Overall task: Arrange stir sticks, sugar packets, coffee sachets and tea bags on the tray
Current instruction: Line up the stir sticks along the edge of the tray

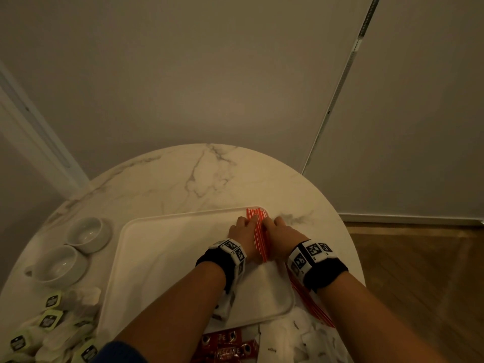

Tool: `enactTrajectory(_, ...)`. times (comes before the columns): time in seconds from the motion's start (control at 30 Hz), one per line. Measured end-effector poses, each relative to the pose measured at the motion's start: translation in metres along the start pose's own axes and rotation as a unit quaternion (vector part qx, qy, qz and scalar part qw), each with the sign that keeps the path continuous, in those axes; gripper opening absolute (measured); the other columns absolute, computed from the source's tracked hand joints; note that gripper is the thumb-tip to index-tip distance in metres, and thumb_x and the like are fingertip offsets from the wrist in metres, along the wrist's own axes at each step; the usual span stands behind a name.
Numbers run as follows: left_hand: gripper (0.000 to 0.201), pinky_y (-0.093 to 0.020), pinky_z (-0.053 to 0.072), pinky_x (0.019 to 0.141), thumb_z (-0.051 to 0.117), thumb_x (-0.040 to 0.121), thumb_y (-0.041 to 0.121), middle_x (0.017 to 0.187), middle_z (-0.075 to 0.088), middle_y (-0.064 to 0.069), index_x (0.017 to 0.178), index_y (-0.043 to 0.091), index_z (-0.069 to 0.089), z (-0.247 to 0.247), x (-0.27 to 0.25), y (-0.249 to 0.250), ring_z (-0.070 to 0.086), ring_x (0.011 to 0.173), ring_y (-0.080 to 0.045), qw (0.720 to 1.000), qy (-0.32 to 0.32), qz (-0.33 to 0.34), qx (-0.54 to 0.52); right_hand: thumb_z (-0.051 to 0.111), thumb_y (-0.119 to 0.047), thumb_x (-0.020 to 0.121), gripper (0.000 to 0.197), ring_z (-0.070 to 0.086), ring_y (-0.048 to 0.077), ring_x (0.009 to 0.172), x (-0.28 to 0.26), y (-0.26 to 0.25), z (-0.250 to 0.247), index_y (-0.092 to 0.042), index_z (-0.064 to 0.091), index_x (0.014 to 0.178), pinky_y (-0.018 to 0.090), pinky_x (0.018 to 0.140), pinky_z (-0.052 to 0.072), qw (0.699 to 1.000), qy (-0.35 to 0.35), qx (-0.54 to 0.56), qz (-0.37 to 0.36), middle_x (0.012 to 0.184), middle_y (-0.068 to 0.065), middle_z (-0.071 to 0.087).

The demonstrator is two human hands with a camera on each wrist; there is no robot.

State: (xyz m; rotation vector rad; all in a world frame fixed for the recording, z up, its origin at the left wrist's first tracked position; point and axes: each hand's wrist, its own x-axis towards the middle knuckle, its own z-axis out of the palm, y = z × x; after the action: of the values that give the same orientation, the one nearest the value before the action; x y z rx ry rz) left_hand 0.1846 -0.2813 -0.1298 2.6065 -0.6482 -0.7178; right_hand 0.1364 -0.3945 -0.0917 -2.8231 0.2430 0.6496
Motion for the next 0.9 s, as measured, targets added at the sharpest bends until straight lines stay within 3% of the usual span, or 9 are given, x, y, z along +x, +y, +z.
enactTrajectory(0.2,0.146,-0.044,0.035,0.108,0.089,0.048,0.051,0.142,0.024,-0.012,0.150,0.020,-0.012,0.003,-0.002,0.008,0.035,0.127,-0.032,1.000,0.005,-0.013,0.018,0.086,-0.019,0.064,0.098,0.056,0.034,0.112,0.000,0.005,-0.006,-0.015,0.023,0.140,0.042,0.093,0.050,1.000,-0.027,0.007,0.009,0.130,0.011,0.040)
enactTrajectory(0.43,0.138,-0.041,0.034,0.109,0.086,0.056,0.050,0.143,0.026,-0.011,0.150,0.016,-0.008,0.004,-0.003,0.009,0.036,0.128,-0.029,1.000,0.018,-0.015,-0.012,0.084,-0.021,0.065,0.096,0.052,0.033,0.115,-0.002,0.010,-0.001,-0.019,0.024,0.140,0.043,0.095,0.048,1.000,-0.024,-0.016,-0.005,0.131,0.010,0.037)
enactTrajectory(0.6,0.133,-0.041,0.034,0.109,0.086,0.058,0.044,0.144,0.027,-0.010,0.151,0.017,-0.004,0.002,-0.004,0.005,0.037,0.129,-0.029,0.999,0.028,-0.012,-0.044,0.089,-0.022,0.056,0.105,0.040,0.033,0.125,-0.007,0.014,0.009,-0.021,0.027,0.141,0.046,0.100,0.045,0.999,-0.015,-0.029,-0.023,0.144,0.007,0.024)
enactTrajectory(0.73,0.135,-0.042,0.036,0.108,0.089,0.056,0.039,0.144,0.027,-0.009,0.151,0.019,-0.005,0.000,-0.005,0.002,0.037,0.130,-0.029,0.998,0.027,-0.007,-0.056,0.088,-0.026,0.060,0.101,0.034,0.035,0.130,-0.006,0.012,0.011,-0.023,0.027,0.141,0.049,0.102,0.043,0.998,0.013,-0.042,-0.040,0.149,0.008,0.019)
enactTrajectory(0.9,0.140,-0.040,0.034,0.109,0.089,0.053,0.045,0.144,0.026,-0.009,0.150,0.017,-0.009,0.002,-0.008,0.004,0.036,0.129,-0.027,0.999,0.023,-0.005,-0.025,0.085,-0.034,0.065,0.095,0.039,0.036,0.127,-0.003,0.010,0.010,-0.025,0.028,0.141,0.048,0.102,0.043,0.997,0.021,-0.051,-0.047,0.146,0.011,0.024)
